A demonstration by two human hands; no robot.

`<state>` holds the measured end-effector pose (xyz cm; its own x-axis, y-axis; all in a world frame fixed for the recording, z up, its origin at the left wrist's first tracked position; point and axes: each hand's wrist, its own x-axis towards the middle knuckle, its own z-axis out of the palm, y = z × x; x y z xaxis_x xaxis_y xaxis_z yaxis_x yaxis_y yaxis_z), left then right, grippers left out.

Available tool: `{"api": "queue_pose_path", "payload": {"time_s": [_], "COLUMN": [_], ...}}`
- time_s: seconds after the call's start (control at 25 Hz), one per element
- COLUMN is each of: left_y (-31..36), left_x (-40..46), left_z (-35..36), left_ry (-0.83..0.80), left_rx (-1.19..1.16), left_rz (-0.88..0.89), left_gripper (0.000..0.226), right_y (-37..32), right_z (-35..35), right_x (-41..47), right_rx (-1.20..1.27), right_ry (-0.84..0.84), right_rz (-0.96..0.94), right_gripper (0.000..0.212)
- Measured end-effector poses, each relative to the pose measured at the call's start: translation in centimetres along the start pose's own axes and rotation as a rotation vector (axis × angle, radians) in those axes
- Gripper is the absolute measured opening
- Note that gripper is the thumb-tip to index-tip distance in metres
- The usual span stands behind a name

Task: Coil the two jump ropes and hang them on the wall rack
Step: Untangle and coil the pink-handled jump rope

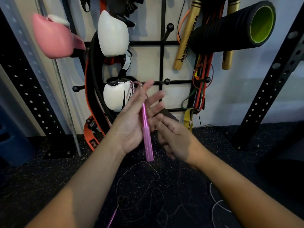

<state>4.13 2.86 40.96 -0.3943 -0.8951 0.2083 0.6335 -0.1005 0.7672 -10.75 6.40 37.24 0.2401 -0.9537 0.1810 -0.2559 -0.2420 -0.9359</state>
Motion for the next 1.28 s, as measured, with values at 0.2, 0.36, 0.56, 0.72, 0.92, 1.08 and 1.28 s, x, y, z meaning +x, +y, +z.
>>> {"api": "queue_pose_path", "payload": {"time_s": [0.2, 0.36, 0.56, 0.72, 0.92, 1.08, 1.28], "left_y": [0.3, 0.0, 0.3, 0.4, 0.0, -1.0, -0.2], "left_x": [0.4, 0.6, 0.0, 0.2, -0.3, -0.5, 0.1], "left_z": [-0.4, -0.5, 0.4, 0.0, -0.5, -0.4, 0.3], "left_ry": [0.191, 0.143, 0.1, 0.106, 0.049, -0.044, -0.243], "left_rx": [0.196, 0.215, 0.204, 0.24, 0.431, 0.663, 0.538], "left_rz": [0.15, 0.115, 0.03, 0.07, 0.055, -0.05, -0.173], "left_gripper": [0.042, 0.041, 0.051, 0.048, 0.037, 0.029, 0.026], "right_y": [-0.8, -0.9, -0.3, -0.9, -1.9, -4.9, -5.0], "right_z": [-1.3, -1.3, -1.4, -1.6, -1.8, -4.4, -7.7], "right_x": [-0.6, -0.8, -1.2, -1.7, -2.3, -1.5, 0.7], "right_rx": [-0.501, -0.613, -0.641, -0.717, -0.911, -0.829, -0.58], "right_ry": [-0.096, -0.08, -0.014, -0.079, -0.168, 0.041, 0.373], "right_rz": [-0.143, -0.184, -0.19, -0.209, -0.157, -0.153, -0.339], "right_gripper": [0.017, 0.021, 0.024, 0.021, 0.021, 0.012, 0.02]}}
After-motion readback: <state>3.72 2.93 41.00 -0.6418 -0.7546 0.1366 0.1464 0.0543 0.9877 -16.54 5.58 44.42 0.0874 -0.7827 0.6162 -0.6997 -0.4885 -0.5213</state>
